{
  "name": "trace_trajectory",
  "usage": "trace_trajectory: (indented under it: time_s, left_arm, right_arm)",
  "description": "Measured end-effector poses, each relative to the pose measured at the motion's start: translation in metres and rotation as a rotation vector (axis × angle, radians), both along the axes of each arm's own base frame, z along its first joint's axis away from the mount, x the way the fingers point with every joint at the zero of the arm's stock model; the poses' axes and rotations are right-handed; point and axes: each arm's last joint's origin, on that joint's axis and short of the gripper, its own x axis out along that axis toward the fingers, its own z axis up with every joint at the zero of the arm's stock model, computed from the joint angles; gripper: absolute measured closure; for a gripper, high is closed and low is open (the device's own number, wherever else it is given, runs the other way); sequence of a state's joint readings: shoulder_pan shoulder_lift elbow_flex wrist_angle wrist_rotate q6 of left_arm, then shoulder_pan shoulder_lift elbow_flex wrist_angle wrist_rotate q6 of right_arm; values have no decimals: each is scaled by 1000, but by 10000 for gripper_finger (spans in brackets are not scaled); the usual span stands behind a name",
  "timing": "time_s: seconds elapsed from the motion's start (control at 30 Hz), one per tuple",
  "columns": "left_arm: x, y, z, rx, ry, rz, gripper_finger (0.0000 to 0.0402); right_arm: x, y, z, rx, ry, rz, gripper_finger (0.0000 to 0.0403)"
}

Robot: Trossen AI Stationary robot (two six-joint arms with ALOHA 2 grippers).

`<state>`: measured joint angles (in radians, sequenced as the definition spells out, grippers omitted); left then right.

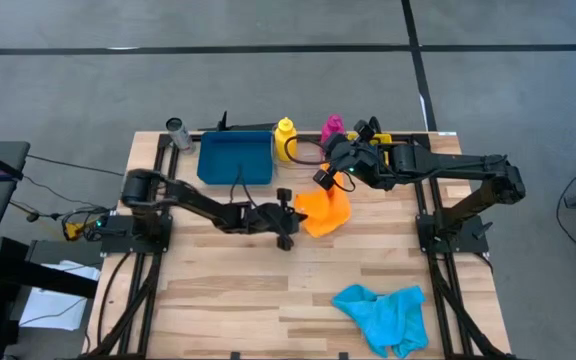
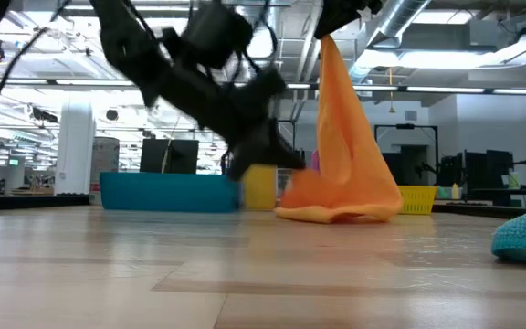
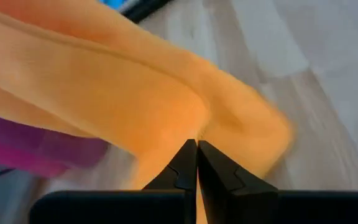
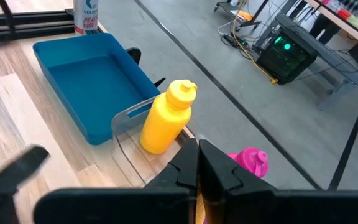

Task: Pick & Place Sports Items
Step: Fold the orange towel

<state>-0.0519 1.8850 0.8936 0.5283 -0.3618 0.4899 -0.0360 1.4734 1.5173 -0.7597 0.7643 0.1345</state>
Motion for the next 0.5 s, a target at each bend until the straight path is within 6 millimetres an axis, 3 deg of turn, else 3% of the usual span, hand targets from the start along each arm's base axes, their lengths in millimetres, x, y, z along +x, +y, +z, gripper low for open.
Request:
trace_trajectory:
  time_s: [0.3,0.5]
  left_arm:
    - [-45,-13,99,46,-93,80,401]
    - [-84,-15,135,62,-91,203,401]
  right_arm:
    - [0,0,0,-3,4,1,403]
    - [-1,0,-1,-5,24,-1,403]
